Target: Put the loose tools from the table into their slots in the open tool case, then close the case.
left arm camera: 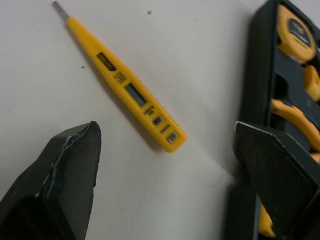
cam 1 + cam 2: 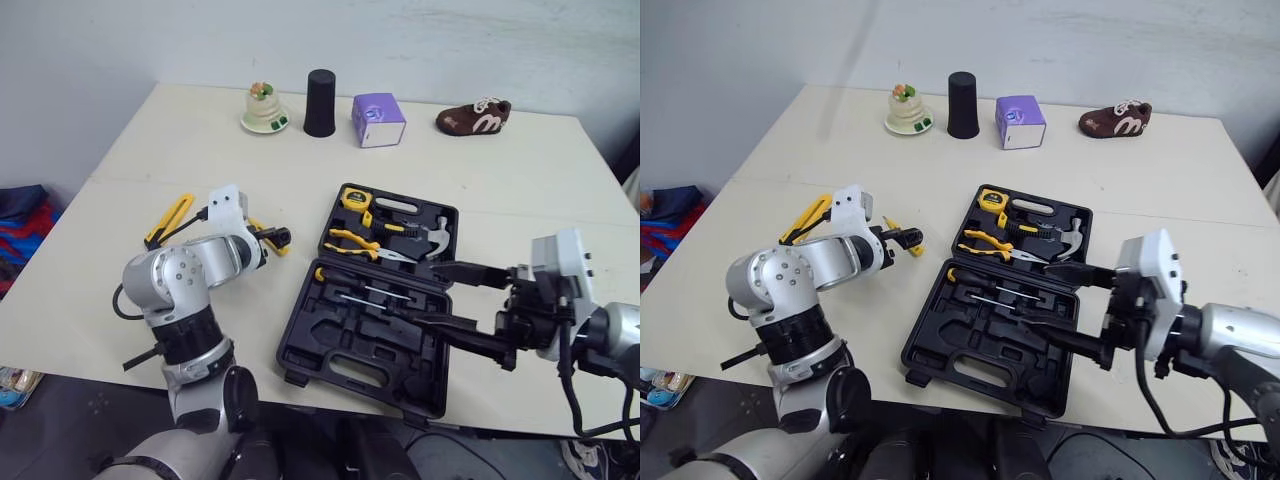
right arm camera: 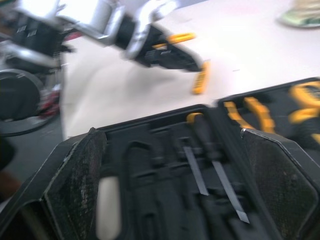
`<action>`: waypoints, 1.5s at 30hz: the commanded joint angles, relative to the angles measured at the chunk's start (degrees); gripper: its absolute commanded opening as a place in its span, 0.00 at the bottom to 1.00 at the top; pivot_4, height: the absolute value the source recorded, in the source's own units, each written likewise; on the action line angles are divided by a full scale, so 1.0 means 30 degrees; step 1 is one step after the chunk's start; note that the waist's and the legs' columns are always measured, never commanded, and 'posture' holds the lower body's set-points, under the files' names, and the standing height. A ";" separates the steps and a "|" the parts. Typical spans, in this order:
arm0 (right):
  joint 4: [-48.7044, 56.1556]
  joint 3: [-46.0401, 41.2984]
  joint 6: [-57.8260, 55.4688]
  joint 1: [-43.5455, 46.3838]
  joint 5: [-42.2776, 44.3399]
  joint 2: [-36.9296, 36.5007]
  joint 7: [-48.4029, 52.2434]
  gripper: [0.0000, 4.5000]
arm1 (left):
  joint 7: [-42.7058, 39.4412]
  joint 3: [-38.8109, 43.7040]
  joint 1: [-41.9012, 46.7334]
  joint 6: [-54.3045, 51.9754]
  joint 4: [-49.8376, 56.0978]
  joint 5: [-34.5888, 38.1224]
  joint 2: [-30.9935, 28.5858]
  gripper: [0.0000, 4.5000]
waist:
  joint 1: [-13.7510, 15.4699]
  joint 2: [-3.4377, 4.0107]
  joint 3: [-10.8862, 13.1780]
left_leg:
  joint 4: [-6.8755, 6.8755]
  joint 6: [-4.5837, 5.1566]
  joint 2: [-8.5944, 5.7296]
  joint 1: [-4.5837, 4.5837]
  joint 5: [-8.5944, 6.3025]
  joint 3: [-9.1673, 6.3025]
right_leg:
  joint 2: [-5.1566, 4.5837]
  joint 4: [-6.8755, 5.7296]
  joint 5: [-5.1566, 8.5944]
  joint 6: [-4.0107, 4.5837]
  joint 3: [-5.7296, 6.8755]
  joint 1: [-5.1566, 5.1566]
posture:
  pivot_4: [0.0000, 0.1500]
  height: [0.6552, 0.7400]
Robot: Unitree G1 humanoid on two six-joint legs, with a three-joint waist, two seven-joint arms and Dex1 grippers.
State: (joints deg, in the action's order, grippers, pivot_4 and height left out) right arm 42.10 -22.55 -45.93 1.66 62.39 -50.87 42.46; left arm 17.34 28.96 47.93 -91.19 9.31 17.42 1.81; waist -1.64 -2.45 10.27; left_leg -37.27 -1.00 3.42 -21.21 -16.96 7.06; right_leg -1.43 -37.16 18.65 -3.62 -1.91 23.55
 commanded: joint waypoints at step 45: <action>0.1723 0.0788 0.1635 -0.0125 0.2589 0.0933 -0.3469 1.00 | -1.5436 -1.3119 0.2228 0.5997 -0.6558 0.0266 -1.0505 0.10 | -0.0033 0.0056 -0.0031 | 0.0084 -0.0042 0.0020 0.0001 0.0034 0.0020 | -0.0034 0.0031 -0.0027 0.0024 0.0058 0.0025 | 1.00 0.98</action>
State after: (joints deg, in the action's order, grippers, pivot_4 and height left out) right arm 45.70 -18.61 -42.37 1.20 69.10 -47.47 31.73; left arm -20.38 -6.78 54.58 -75.24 -14.18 16.02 -27.13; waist -1.73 -2.28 10.18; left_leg -37.01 -1.19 3.53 -21.22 -16.85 7.13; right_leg -1.52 -37.12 18.63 -3.44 -1.71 23.67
